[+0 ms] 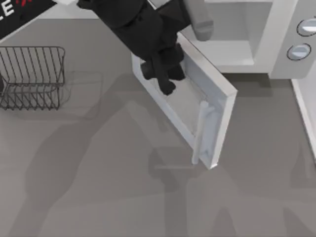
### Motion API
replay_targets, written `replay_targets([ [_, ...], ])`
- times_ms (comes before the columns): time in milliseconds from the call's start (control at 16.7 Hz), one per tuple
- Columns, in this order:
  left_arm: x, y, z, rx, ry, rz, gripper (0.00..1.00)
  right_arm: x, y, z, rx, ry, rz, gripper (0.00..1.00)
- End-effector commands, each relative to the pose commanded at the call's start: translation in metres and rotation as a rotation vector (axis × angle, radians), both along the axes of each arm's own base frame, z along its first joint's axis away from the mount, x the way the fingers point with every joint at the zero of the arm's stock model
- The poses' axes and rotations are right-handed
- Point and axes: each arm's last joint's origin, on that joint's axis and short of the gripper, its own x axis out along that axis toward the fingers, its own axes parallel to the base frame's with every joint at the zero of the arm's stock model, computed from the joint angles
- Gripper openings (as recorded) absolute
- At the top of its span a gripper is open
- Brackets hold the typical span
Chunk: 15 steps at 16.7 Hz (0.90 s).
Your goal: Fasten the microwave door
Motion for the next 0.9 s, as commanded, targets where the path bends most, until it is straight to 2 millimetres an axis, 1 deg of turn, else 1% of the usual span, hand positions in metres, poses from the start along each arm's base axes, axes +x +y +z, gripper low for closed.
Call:
replay_targets([
  [240,0.000,0.001,0.000,-0.001,0.000,0.002,0.00,0.000,0.000,0.000,0.000,0.000,0.000,1.00],
  [540,0.000,-0.018,0.000,0.000,0.002,0.002,0.00,0.000,0.000,0.000,0.000,0.000,0.000,1.00],
  [780,0.000,-0.016,0.001,-0.002,0.000,0.007,0.00,0.000,0.000,0.000,0.000,0.000,0.000,1.00],
  [900,-0.001,-0.018,-0.002,0.005,0.013,0.000,0.00,0.000,0.000,0.000,0.000,0.000,0.000,1.00],
])
